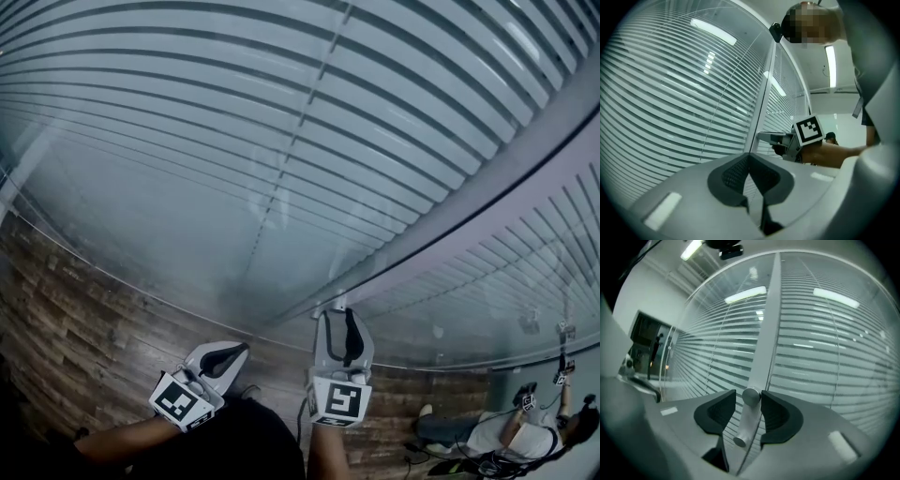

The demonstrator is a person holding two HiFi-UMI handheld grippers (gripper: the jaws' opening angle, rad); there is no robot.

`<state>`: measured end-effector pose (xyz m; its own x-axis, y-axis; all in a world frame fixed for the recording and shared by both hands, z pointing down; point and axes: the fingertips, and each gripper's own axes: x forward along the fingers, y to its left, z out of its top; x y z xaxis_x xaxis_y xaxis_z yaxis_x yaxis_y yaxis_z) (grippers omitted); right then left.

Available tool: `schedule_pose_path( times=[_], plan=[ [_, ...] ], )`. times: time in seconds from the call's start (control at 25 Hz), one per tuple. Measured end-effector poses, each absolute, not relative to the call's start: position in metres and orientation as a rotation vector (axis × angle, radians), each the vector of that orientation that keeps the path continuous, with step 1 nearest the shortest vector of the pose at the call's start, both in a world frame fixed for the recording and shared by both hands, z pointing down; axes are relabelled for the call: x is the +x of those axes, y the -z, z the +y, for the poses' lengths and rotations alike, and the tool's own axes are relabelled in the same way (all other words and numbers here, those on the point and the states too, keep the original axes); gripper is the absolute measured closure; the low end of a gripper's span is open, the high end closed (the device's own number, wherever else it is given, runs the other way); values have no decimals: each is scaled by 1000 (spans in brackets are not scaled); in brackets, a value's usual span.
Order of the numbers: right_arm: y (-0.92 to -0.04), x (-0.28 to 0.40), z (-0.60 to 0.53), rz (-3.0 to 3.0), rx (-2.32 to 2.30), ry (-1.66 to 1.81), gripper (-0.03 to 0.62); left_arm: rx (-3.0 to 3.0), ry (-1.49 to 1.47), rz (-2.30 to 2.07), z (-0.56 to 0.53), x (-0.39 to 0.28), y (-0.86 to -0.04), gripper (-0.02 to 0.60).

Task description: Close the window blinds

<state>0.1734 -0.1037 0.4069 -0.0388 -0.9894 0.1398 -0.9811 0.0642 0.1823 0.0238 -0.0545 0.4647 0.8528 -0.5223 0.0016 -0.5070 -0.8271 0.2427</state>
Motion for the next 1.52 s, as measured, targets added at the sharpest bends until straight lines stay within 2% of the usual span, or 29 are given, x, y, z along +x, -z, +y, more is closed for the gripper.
schedule_pose_path(
  times=[0.16, 0.28, 0.48, 1.2, 1.32, 1.52],
  plan=[
    [-408, 183, -106, -2286, 2213, -309, 416, 2787, 130, -771, -54, 22, -463, 583],
    [-408, 186, -107, -2253, 2303, -361, 444, 2787, 126, -785, -56, 20, -464, 583],
    [-410, 184, -106, -2235, 2266, -298, 461, 2754, 114, -799, -58, 13, -468, 583],
    [-430, 163, -92, -1860, 1886, 345, 462, 2760, 89, -793, -45, 8, -496, 583],
    [-430, 164, -90, -1892, 1926, 316, 461, 2739, 98, -800, -43, 5, -497, 583],
    [-433, 176, -103, -2072, 2091, -14, 437, 2735, 84, -813, -57, 2, -490, 583]
  ],
)
